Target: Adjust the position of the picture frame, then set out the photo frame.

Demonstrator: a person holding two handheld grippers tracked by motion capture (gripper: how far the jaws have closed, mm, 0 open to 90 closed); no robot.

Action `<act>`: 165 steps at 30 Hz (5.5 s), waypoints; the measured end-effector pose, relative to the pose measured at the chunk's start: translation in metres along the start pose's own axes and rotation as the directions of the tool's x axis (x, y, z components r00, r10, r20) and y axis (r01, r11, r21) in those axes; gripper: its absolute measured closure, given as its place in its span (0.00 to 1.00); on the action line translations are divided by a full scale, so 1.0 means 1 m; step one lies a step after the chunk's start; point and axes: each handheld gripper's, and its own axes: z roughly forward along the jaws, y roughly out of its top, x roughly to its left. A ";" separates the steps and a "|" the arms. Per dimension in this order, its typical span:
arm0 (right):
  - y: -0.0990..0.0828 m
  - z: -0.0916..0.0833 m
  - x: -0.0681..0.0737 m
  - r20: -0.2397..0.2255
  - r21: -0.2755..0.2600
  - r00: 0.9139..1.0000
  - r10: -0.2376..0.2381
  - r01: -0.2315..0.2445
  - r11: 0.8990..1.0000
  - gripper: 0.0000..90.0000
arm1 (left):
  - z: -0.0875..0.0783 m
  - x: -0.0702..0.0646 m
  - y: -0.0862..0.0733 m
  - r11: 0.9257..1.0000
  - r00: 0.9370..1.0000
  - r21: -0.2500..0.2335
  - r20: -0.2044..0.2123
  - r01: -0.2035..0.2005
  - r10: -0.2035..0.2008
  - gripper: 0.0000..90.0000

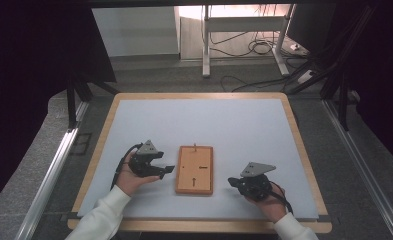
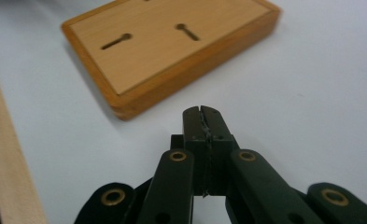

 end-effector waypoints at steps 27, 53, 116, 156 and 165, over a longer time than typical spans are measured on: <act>-0.012 -0.012 -0.021 0.047 0.005 0.998 0.045 -0.045 0.999 0.73 | 0.004 -0.001 -0.001 1.000 1.000 0.009 -0.011 -0.020 0.020 0.31; -0.013 -0.010 -0.014 0.065 -0.022 0.995 0.075 -0.074 0.997 0.32 | 0.044 -0.001 0.054 0.995 0.993 -0.023 0.064 -0.093 0.095 0.34; 0.021 0.003 0.034 0.059 -0.041 0.985 -0.161 0.164 0.986 0.27 | 0.086 0.017 0.082 0.994 0.981 0.092 0.191 -0.057 0.039 0.93; 0.028 0.026 0.049 0.053 0.006 0.964 -0.260 0.260 0.966 0.23 | 0.092 0.035 0.085 0.995 0.957 0.096 0.292 -0.030 0.001 0.93; 0.032 0.040 0.061 0.096 0.062 0.932 -0.351 0.346 0.936 0.19 | 0.093 0.037 0.088 0.993 0.952 0.111 0.305 -0.030 -0.005 0.93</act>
